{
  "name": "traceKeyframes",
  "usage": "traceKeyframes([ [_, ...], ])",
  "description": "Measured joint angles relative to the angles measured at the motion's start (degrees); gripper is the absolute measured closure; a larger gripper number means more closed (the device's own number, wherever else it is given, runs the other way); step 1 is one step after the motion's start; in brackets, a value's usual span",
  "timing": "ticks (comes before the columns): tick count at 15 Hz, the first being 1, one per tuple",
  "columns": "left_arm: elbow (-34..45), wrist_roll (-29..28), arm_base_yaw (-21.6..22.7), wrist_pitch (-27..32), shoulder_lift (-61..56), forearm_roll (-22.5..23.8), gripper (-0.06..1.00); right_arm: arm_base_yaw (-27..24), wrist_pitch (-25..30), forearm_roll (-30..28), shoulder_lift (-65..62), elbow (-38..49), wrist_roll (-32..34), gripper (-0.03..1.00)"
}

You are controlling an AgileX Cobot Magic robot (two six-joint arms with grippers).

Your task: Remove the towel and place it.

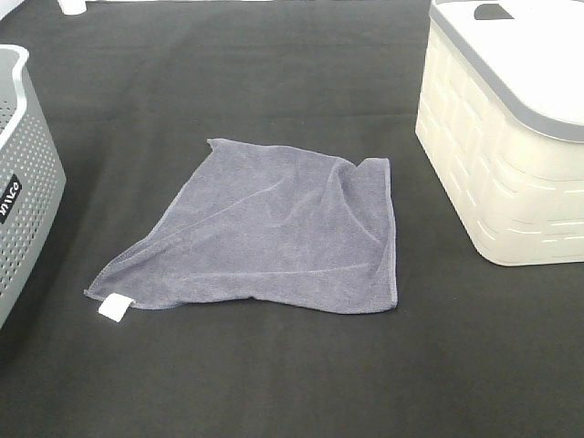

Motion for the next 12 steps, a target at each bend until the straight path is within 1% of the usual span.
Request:
traceKeyframes([
  [3, 5.2, 0.0, 0.0, -2.5, -6.8, 1.1, 0.13, 0.0, -0.2, 0.0, -7.9, 4.8, 0.0, 0.34],
  [4, 7.5, 0.0, 0.0, -2.9, -9.6, 2.5, 0.13, 0.0, -0.7, 0.0, -12.2, 7.6, 0.0, 0.34],
  [7, 11.2, 0.0, 0.0, -3.7, -14.6, 3.6, 0.13, 0.0, -2.2, 1.9, -20.3, 13.1, -0.1, 0.34],
  [9, 12.9, 0.0, 0.0, -5.8, -17.4, 3.6, 0.13, 0.0, -2.9, 2.9, -25.1, 13.8, -0.1, 0.34],
  [12, 13.3, 0.0, 0.0, -6.8, -20.5, 3.6, 0.13, 0.0, -3.3, 4.6, -28.2, 13.9, -0.1, 0.34],
])
